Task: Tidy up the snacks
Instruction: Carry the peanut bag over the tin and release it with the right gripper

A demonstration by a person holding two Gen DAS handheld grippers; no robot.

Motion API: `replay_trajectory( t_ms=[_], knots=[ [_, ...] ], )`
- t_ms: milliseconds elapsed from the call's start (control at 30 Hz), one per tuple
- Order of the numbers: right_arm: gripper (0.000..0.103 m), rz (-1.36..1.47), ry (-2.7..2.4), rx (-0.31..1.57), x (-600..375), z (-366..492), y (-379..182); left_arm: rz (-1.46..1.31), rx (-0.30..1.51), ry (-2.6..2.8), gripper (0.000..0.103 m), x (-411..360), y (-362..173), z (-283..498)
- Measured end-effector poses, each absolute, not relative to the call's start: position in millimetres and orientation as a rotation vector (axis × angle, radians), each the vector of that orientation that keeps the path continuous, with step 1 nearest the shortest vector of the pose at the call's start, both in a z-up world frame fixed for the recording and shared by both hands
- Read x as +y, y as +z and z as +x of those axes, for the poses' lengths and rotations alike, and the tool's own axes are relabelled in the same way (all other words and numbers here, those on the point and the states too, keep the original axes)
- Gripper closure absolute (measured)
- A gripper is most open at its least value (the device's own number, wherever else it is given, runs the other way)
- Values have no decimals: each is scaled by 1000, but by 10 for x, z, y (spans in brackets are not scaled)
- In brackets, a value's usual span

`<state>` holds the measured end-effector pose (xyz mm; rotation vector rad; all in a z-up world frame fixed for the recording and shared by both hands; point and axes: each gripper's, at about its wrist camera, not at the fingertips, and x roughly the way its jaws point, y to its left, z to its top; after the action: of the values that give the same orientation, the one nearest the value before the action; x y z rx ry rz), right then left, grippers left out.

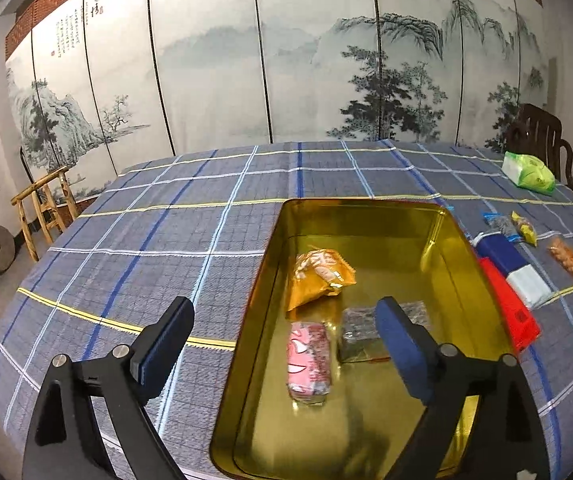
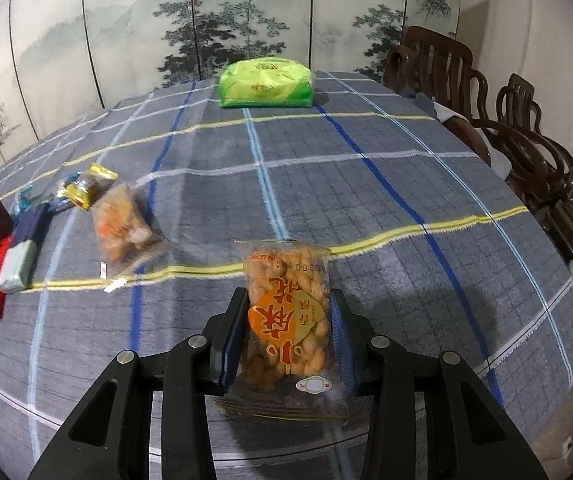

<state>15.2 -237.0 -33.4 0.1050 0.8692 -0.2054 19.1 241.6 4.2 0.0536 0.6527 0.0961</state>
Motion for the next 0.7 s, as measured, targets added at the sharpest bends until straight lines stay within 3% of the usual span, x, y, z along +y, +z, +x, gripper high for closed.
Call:
replay_trajectory(
  t_ms=[200,467,700],
  knots=[
    [62,136,-88,828,-1938,220,-16,88,653,117,13,2441,-57,175],
    [62,112,217,759,-679,448,521,89,638,104,13,2428,-59,161],
    [62,67,448,785,443,731,593,27,644,92,13,2549,-66,166]
  ],
)
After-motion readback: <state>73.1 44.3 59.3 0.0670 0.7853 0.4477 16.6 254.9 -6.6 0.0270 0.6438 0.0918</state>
